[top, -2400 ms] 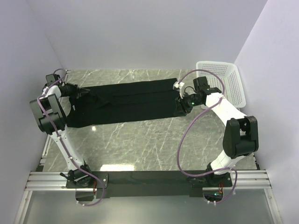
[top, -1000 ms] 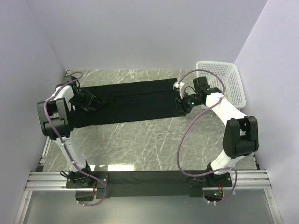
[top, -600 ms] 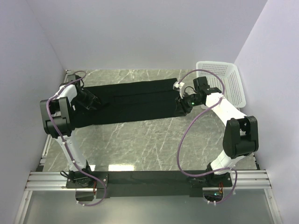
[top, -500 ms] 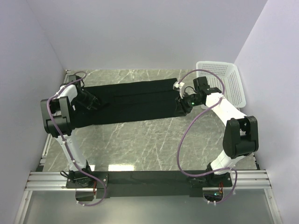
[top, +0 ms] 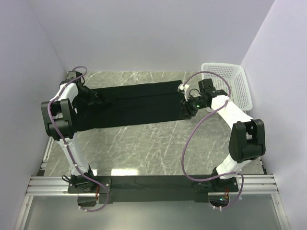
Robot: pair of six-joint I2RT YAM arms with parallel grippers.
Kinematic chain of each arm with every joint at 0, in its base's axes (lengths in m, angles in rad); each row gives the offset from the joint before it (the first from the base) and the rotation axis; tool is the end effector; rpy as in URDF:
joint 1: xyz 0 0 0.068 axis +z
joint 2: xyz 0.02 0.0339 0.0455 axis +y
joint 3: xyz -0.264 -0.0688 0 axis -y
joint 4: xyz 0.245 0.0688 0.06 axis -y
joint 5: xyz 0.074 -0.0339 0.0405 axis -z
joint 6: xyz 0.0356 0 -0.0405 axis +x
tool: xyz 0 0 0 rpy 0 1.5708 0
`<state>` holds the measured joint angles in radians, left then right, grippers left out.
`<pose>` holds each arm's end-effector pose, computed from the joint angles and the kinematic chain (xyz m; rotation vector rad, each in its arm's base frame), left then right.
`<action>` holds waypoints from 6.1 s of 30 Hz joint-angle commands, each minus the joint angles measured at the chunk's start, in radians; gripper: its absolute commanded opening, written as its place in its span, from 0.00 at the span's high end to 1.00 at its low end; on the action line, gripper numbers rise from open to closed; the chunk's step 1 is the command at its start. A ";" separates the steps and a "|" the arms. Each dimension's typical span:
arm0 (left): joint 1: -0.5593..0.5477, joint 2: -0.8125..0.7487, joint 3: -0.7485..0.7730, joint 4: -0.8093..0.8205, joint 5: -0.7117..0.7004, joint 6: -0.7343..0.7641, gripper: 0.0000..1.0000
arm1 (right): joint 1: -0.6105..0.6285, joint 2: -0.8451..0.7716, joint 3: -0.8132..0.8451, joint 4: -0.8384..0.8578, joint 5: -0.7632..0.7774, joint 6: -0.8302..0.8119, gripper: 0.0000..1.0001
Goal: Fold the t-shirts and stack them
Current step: Fold the tshirt
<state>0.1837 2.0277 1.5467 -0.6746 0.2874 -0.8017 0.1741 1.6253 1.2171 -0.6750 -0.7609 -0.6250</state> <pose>0.4197 0.0677 0.1913 -1.2401 2.4891 -0.5612 0.3206 0.0813 0.2468 -1.1502 2.1119 0.7997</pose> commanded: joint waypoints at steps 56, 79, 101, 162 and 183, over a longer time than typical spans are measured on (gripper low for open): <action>-0.131 0.146 0.300 -0.096 -0.493 0.441 0.45 | 0.001 -0.009 0.007 -0.020 -0.020 0.004 0.61; -0.245 0.195 0.280 0.060 -0.663 0.791 0.53 | 0.001 -0.001 0.030 -0.037 -0.011 -0.005 0.61; -0.262 0.244 0.279 0.087 -0.771 0.780 0.74 | 0.001 -0.001 0.030 -0.034 -0.009 -0.002 0.61; 0.419 -0.506 -0.593 0.214 0.091 0.444 0.46 | -0.002 0.082 0.041 -0.031 -0.017 -0.051 0.61; 0.315 -0.308 -0.389 0.257 -0.053 0.703 0.46 | -0.024 0.100 0.030 -0.011 -0.006 -0.019 0.61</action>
<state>0.5373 1.6806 1.1149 -0.4385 0.2592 -0.1669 0.1650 1.7092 1.2209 -0.6971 -0.7681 -0.6498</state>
